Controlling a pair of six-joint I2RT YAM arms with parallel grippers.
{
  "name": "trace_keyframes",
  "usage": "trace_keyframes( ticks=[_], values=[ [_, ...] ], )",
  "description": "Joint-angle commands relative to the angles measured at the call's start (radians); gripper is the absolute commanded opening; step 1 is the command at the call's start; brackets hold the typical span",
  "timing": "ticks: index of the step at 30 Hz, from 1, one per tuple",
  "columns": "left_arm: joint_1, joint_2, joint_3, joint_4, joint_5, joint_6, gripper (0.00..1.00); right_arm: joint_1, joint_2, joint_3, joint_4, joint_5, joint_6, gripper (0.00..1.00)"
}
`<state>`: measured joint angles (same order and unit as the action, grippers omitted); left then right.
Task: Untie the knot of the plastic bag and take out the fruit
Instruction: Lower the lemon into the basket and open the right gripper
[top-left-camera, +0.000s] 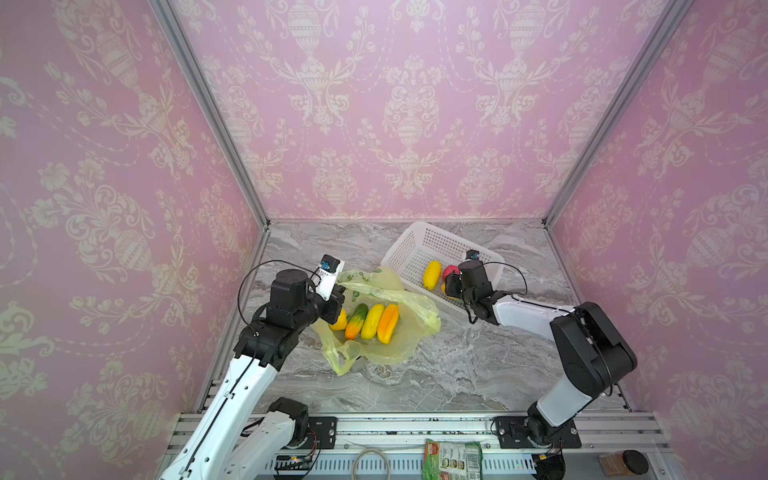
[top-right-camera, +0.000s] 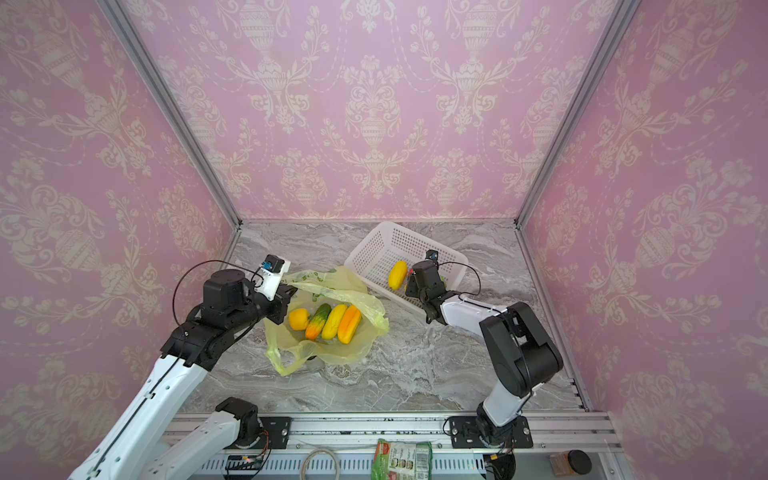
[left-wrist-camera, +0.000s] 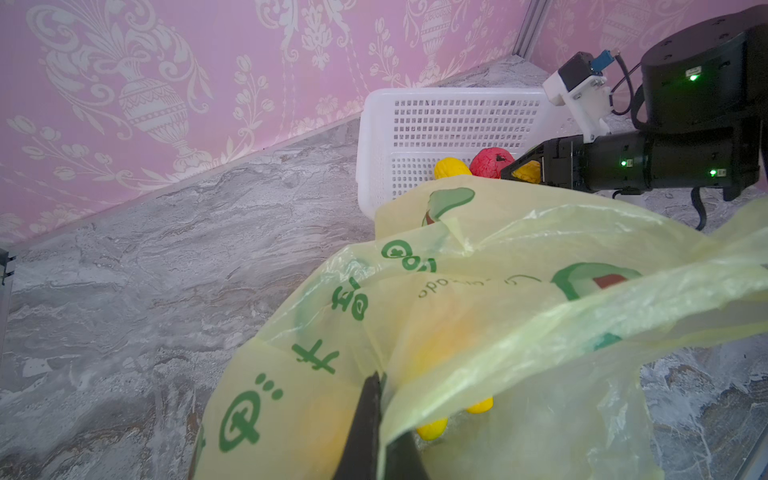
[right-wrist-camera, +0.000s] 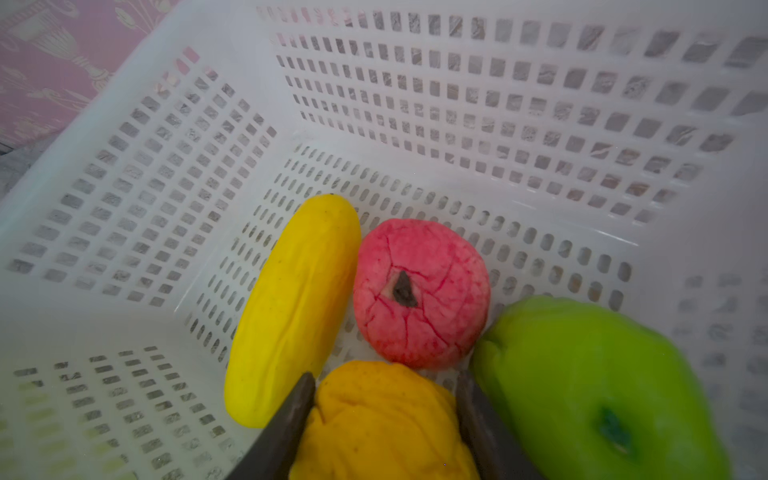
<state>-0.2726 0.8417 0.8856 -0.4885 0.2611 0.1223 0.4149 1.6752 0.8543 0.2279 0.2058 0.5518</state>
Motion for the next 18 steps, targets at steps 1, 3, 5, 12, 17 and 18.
trace_keyframes(
  ticks=[1,3,5,12,17,18],
  values=[
    [-0.002,-0.001,0.025,-0.019,-0.011,0.026,0.0,-0.018,0.008,0.011,0.054,-0.036,0.04,0.47],
    [-0.002,-0.001,0.024,-0.019,-0.011,0.025,0.0,-0.021,0.003,-0.004,0.077,-0.04,0.04,0.55],
    [-0.002,0.0,0.025,-0.018,-0.011,0.025,0.0,-0.021,-0.009,-0.02,0.095,-0.043,0.04,0.63],
    [-0.002,0.002,0.023,-0.019,-0.012,0.025,0.0,-0.021,-0.087,-0.085,0.143,-0.041,0.02,0.87],
    [-0.002,0.002,0.025,-0.018,-0.011,0.025,0.0,-0.019,-0.19,-0.16,0.197,-0.057,0.004,0.89],
    [-0.002,0.002,0.025,-0.019,-0.012,0.025,0.0,-0.018,-0.224,-0.18,0.211,-0.062,0.002,0.89]
  ],
)
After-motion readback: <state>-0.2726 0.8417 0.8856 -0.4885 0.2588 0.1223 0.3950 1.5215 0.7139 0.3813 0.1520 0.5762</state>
